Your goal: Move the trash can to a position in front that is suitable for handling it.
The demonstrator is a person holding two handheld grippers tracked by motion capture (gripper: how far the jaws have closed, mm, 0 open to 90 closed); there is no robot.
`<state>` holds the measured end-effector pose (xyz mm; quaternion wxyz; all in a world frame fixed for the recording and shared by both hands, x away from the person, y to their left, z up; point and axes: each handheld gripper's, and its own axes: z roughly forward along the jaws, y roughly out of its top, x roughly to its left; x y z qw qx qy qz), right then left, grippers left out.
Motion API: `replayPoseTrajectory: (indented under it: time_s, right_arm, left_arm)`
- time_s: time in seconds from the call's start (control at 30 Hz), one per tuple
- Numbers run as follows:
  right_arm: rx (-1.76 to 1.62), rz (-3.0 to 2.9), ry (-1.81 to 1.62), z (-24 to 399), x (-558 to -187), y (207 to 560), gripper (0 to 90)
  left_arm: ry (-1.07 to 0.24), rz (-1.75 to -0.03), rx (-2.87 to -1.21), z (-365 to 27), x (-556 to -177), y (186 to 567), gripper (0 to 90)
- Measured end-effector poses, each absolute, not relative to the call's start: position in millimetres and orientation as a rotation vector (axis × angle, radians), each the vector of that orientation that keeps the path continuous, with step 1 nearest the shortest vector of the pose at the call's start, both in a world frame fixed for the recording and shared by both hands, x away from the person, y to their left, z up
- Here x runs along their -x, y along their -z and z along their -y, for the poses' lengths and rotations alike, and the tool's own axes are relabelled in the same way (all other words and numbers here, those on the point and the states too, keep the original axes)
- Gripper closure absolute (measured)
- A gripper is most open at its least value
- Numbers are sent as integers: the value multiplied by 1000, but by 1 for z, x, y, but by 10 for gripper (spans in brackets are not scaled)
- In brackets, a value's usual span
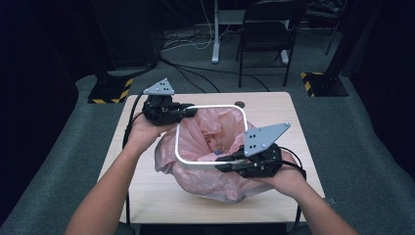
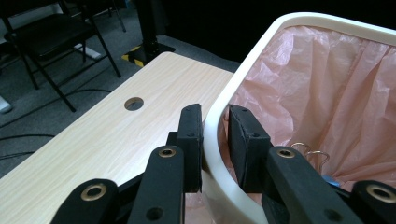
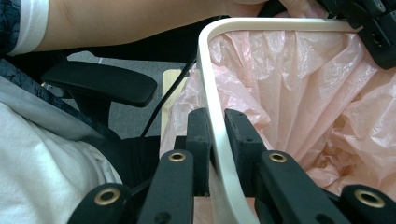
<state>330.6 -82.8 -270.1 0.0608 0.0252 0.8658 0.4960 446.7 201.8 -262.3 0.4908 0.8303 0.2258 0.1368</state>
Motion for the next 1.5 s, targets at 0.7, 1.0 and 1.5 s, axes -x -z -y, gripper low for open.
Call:
replayPoseTrajectory:
  time_s: [0.7,1.0,1.5]
  right_arm:
    - [-57,-2598,-1518,83,-328,258,804]
    - [-38,-2581,-1528,85,-325,247,805]
    - [4,-2566,-1530,85,-321,239,824]
  left_arm:
    - [-342,-538,-2015,-202,-444,247,756]
    - [-352,-519,-2006,-203,-439,232,759]
    - [-355,-496,-2001,-202,-437,222,756]
